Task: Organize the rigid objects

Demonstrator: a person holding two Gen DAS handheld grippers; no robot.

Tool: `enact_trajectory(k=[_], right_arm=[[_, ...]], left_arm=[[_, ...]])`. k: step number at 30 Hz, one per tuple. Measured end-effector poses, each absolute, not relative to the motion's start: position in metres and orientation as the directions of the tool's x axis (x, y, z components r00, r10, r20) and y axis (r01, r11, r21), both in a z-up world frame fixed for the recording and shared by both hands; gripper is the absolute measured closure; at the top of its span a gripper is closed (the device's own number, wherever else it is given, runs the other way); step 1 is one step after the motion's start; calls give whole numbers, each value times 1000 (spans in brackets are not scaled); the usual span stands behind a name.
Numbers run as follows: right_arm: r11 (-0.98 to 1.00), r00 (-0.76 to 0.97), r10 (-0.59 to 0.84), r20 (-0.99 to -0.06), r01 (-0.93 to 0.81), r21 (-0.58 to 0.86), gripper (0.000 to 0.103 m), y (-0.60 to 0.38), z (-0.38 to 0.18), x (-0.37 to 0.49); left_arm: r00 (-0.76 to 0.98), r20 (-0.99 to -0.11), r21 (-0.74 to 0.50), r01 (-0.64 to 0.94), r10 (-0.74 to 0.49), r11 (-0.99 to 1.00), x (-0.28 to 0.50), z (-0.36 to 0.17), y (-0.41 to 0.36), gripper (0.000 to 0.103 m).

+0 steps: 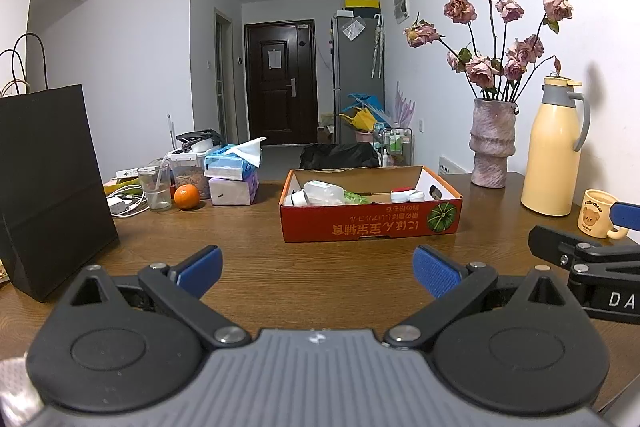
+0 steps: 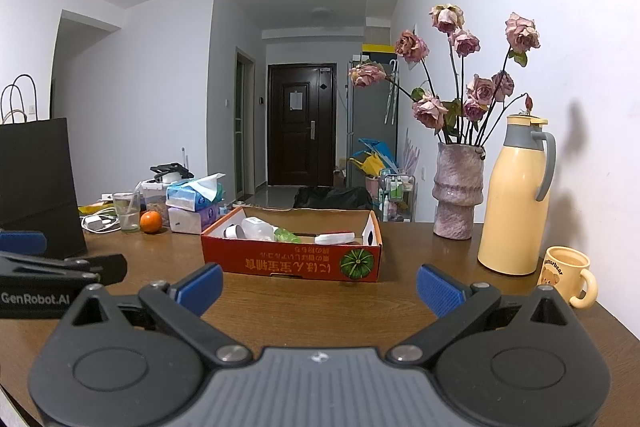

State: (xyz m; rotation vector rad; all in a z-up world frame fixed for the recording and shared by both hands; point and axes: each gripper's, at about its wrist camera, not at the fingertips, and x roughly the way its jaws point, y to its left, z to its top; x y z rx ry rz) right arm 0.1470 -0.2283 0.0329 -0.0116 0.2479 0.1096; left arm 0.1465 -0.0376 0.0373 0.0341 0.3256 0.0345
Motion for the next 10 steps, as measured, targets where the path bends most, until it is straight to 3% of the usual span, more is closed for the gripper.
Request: enact_trajectory(k=[10], right_arm=[[994,959,108,-263,-109,8,0,-227,24,148]], left_arm=[[942,-331,49,-43,57,998,155,33,-35,0]])
